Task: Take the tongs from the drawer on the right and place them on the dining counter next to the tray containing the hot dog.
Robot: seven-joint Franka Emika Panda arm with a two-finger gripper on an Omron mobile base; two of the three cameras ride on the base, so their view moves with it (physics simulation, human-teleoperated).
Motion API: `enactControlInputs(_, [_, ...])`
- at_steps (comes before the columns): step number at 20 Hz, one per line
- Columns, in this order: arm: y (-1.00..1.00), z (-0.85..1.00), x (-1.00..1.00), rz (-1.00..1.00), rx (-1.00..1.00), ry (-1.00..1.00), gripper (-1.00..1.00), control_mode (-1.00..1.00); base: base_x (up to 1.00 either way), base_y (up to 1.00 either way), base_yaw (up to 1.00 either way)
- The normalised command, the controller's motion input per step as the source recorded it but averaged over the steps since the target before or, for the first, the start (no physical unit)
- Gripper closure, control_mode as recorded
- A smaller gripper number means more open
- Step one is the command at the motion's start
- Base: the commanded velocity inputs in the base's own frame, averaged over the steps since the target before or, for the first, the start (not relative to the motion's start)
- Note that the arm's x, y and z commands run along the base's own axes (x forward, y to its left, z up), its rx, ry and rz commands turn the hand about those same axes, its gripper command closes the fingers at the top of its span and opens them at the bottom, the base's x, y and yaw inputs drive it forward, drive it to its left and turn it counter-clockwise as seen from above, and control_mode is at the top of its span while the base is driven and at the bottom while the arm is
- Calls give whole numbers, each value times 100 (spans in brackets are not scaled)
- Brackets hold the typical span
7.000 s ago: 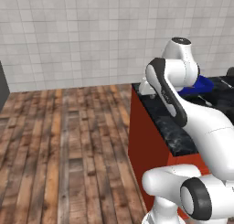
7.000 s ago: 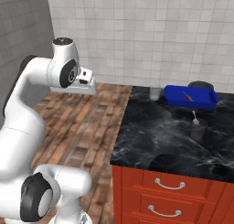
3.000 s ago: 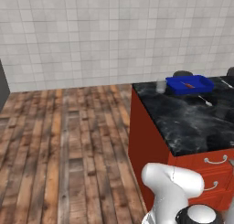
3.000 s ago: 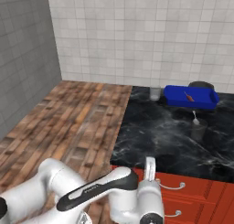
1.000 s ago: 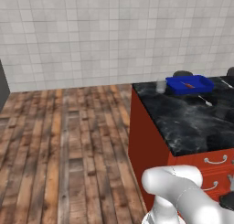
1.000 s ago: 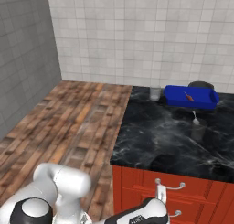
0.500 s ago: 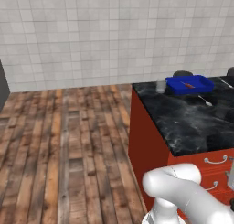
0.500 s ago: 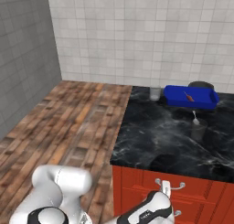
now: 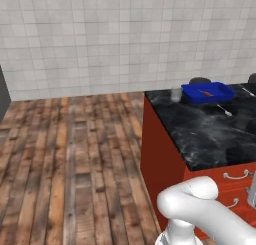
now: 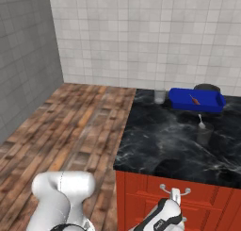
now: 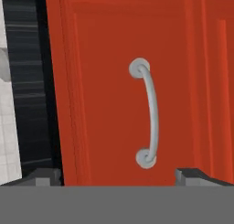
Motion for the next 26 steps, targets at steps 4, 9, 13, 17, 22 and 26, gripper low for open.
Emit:
enactControlInputs(4, [-17,-20,23,0,0,0,-100,-100,0,0,0])
enactControlInputs(9, [-7,-23,27,0,0,0,-100,-100,0,0,0])
enactControlInputs(13, [-1,-26,26,0,0,0,-100,-100,0,0,0])
enactControlInputs(17, [0,-27,28,0,0,0,-100,-100,0,0,0])
enactControlInputs(22, [0,-23,29,0,0,0,-100,-100,0,0,0])
enactControlInputs(26, [0,-19,27,0,0,0,-100,-100,0,0,0])
